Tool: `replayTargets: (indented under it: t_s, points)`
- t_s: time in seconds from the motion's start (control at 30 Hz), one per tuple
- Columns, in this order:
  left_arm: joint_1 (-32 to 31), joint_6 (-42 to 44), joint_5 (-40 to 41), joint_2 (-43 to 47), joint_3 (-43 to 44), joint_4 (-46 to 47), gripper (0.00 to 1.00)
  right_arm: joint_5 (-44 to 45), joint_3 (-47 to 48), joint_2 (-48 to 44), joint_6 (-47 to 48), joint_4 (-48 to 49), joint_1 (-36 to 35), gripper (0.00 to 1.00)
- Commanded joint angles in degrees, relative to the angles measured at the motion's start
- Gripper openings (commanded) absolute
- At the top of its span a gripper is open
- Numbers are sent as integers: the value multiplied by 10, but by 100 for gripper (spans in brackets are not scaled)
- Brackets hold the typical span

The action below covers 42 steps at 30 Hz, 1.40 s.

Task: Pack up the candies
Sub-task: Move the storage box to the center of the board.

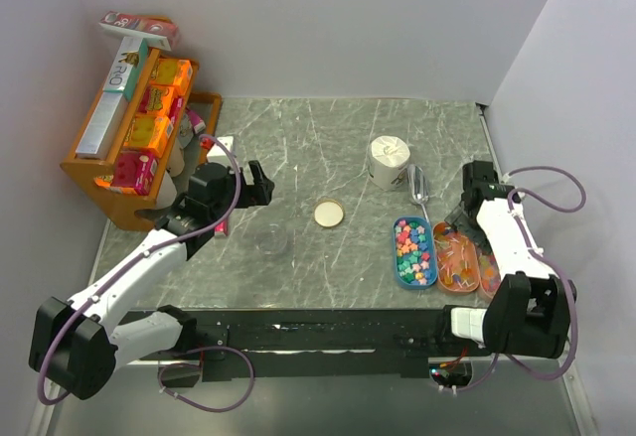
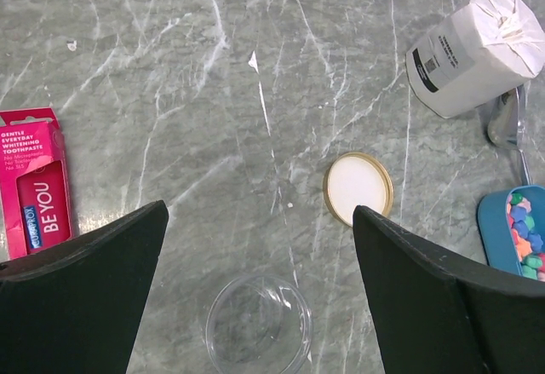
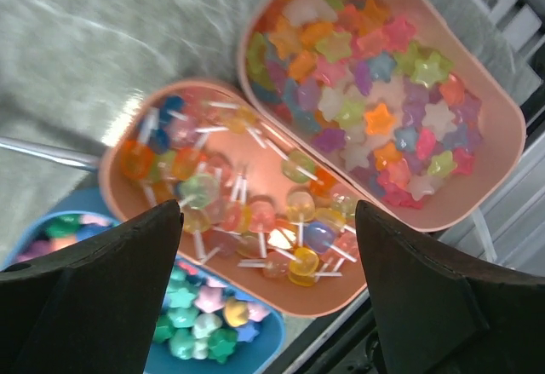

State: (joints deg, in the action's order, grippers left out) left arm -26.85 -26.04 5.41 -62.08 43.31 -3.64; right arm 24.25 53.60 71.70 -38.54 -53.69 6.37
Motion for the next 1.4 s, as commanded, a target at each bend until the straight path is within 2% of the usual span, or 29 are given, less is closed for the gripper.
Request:
replayTargets:
  t_s: [0.0, 0.5, 0.67, 0.8, 0.93, 1.2, 1.37]
  points:
    - [-2, 10, -16, -4, 3, 21, 96, -21, -42, -12, 9, 17, 25, 89]
    - [-6, -1, -78, -68, 79, -38, 96, -46, -87, -47, 15, 55, 47, 91]
    - [-6, -6, -94, -76, 100, -44, 96, -88, -104, -54, 28, 86, 88, 92]
    - [-6, -9, -102, -89, 120, -51, 96, -127, -117, -60, 39, 108, 148, 90]
    - [-6, -6, -104, -102, 136, -57, 97, -176, -133, -61, 45, 134, 175, 85]
    - [-6, 3, -99, -110, 146, -65, 96, -214, -155, -39, 44, 153, 194, 72]
    - [-6, 0, -97, -104, 137, -57, 97, -228, -158, -30, 51, 159, 195, 59]
